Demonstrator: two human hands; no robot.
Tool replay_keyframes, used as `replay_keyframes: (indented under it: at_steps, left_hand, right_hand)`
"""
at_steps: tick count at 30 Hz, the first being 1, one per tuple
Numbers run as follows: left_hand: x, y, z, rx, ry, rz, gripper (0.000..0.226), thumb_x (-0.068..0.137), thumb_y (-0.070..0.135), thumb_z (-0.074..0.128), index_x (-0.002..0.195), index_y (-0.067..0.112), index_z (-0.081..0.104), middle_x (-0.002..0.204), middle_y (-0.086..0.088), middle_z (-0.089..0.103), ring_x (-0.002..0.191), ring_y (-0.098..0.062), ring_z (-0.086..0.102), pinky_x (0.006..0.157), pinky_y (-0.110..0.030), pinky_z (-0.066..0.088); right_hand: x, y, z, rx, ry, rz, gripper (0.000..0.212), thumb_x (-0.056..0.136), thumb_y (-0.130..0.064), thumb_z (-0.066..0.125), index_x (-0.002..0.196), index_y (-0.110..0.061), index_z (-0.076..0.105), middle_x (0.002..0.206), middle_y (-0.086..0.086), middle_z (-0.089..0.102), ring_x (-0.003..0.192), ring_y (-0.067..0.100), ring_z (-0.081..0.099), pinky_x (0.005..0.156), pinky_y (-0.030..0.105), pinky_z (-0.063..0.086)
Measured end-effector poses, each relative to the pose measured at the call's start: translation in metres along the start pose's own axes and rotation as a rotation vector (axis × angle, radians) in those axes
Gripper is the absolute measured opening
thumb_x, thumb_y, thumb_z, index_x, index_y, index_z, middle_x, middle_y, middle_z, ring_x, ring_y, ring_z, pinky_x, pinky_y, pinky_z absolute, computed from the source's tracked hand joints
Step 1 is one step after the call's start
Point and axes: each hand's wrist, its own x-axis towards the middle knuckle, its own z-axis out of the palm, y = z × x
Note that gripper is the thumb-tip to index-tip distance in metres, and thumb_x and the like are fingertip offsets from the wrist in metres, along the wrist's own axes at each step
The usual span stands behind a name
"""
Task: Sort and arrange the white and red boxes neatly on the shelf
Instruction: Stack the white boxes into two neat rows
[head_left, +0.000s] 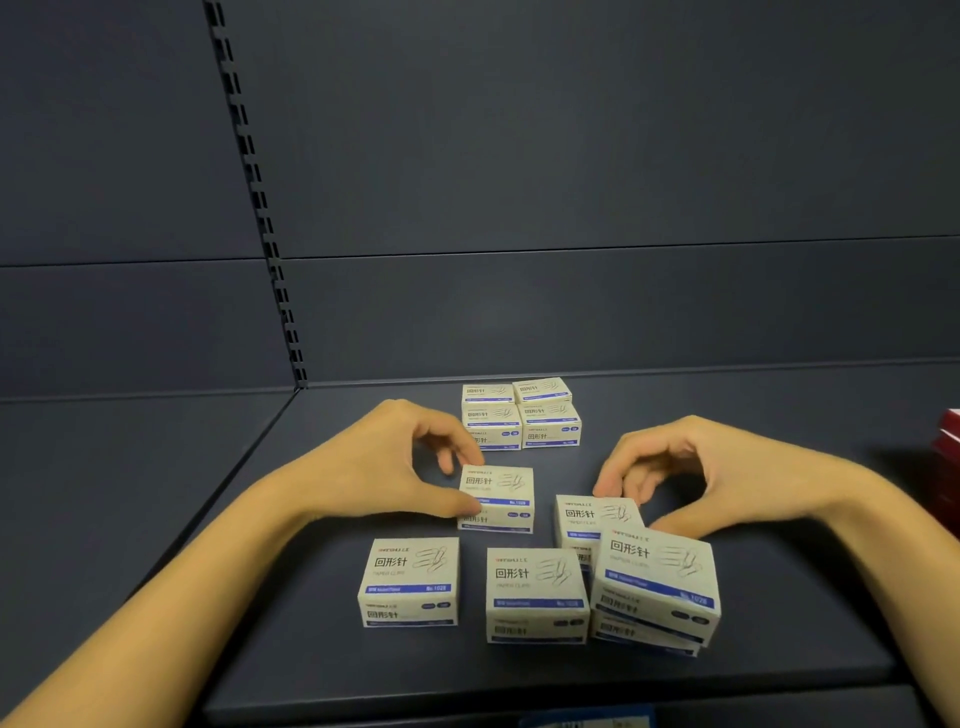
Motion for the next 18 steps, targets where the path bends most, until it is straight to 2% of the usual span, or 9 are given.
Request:
replay_keyframes:
  at_steps: [4, 5, 7, 9, 13, 18]
  left_hand:
    - [0.002, -0.003, 0.001, -0.027, 0.066, -0.036, 0.025, 0.065, 0.031, 0.080, 0.086, 0.028, 0.067, 0.071, 0.006, 0.071, 0.075, -0.006, 0.067, 0.082, -0.006, 0.044]
    - [0.003, -0.004, 0.002, -0.027, 0.093, -0.042, 0.024, 0.065, 0.031, 0.080, 0.086, 0.028, 0.068, 0.070, 0.007, 0.071, 0.074, -0.005, 0.068, 0.081, -0.008, 0.045]
    - [0.004, -0.007, 0.002, -0.022, 0.158, -0.056, 0.025, 0.063, 0.032, 0.080, 0.084, 0.027, 0.069, 0.069, 0.005, 0.072, 0.071, -0.005, 0.067, 0.082, -0.021, 0.050]
    - [0.006, -0.010, 0.002, -0.024, 0.196, -0.075, 0.025, 0.063, 0.033, 0.080, 0.084, 0.027, 0.068, 0.068, 0.004, 0.072, 0.070, -0.005, 0.067, 0.083, -0.027, 0.052]
    - [0.009, -0.016, 0.004, -0.047, 0.204, -0.101, 0.022, 0.065, 0.031, 0.079, 0.083, 0.027, 0.067, 0.070, 0.003, 0.074, 0.068, -0.005, 0.068, 0.081, -0.023, 0.052]
    - [0.011, -0.019, 0.006, -0.074, 0.201, -0.105, 0.021, 0.067, 0.032, 0.079, 0.083, 0.025, 0.069, 0.071, 0.004, 0.074, 0.070, -0.004, 0.069, 0.083, -0.021, 0.051]
  right_hand:
    - [0.001, 0.002, 0.002, -0.005, 0.078, -0.004, 0.027, 0.071, -0.016, 0.077, 0.096, -0.024, 0.069, 0.098, 0.002, 0.071, 0.089, 0.016, 0.067, 0.082, 0.030, 0.054]
    - [0.002, 0.003, 0.003, -0.007, 0.103, -0.004, 0.026, 0.070, -0.019, 0.076, 0.094, -0.025, 0.069, 0.096, 0.002, 0.071, 0.089, 0.016, 0.068, 0.081, 0.030, 0.055]
    - [0.004, 0.005, 0.004, 0.001, 0.142, 0.006, 0.025, 0.067, -0.023, 0.076, 0.092, -0.026, 0.070, 0.092, 0.005, 0.071, 0.087, 0.018, 0.068, 0.081, 0.030, 0.055]
    - [0.007, 0.009, 0.004, 0.014, 0.199, 0.012, 0.024, 0.068, -0.017, 0.076, 0.090, -0.025, 0.071, 0.090, 0.008, 0.072, 0.085, 0.020, 0.069, 0.081, 0.030, 0.056]
    - [0.013, 0.015, 0.003, 0.057, 0.360, 0.012, 0.024, 0.069, -0.006, 0.076, 0.086, -0.022, 0.072, 0.087, 0.010, 0.072, 0.081, 0.023, 0.070, 0.078, 0.029, 0.058]
    - [0.021, 0.018, 0.008, 0.003, 0.461, -0.011, 0.021, 0.067, -0.006, 0.076, 0.082, -0.020, 0.072, 0.083, -0.004, 0.072, 0.076, 0.012, 0.069, 0.072, 0.023, 0.056]
